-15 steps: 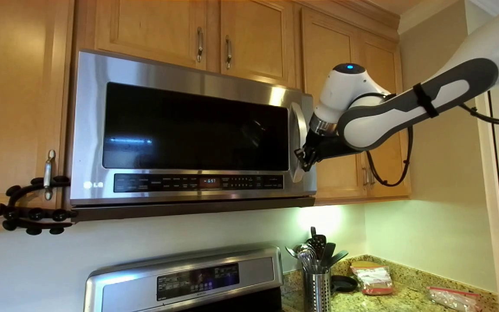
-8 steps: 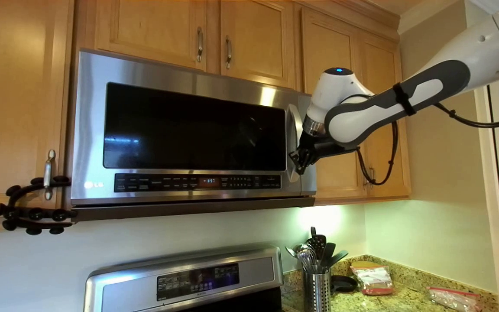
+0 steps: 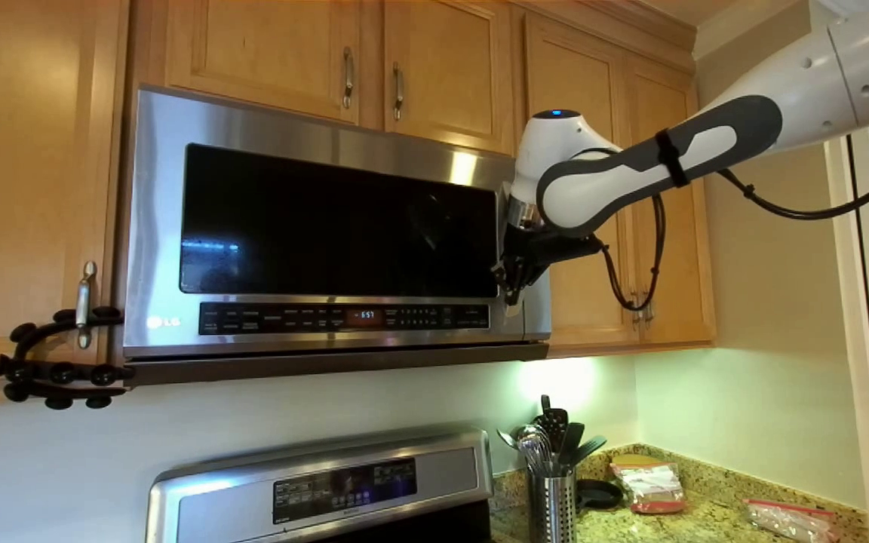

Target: Close the microwave door

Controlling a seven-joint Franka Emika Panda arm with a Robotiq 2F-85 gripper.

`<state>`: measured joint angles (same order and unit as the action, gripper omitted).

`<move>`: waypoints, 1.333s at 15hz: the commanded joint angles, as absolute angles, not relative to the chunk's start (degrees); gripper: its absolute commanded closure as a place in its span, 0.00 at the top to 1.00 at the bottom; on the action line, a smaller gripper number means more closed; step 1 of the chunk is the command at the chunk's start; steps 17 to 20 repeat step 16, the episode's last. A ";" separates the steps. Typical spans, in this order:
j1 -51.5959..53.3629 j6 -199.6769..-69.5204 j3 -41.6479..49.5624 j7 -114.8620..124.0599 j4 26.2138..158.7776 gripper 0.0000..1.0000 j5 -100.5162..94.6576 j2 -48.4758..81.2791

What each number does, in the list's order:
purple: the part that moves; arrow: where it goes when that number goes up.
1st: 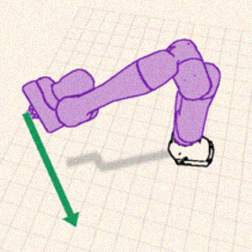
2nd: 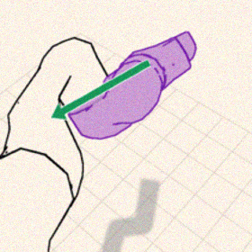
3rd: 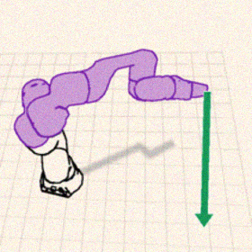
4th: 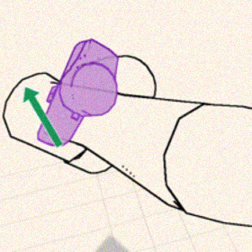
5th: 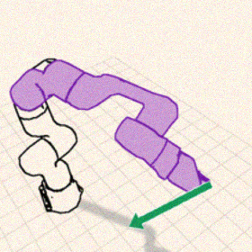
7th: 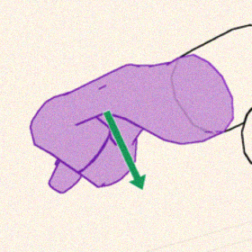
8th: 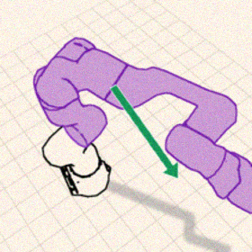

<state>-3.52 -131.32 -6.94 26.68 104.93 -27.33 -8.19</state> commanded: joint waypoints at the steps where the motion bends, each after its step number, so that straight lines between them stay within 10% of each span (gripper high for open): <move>1: -0.33 -128.63 -7.39 24.47 104.08 0.05 -22.01 -9.06; 3: 1.10 -126.89 -7.97 24.71 105.78 0.05 -19.08 -10.77; 4: 1.78 -125.39 -8.21 24.68 106.54 0.31 -17.33 -11.56; 14: 3.95 -106.48 -9.09 26.59 114.39 0.87 -2.64 -16.69; 15: 3.71 -107.99 -9.47 25.77 110.82 0.68 -4.39 -13.84; 20: 3.70 -107.44 -9.48 25.81 111.66 0.75 -4.02 -14.15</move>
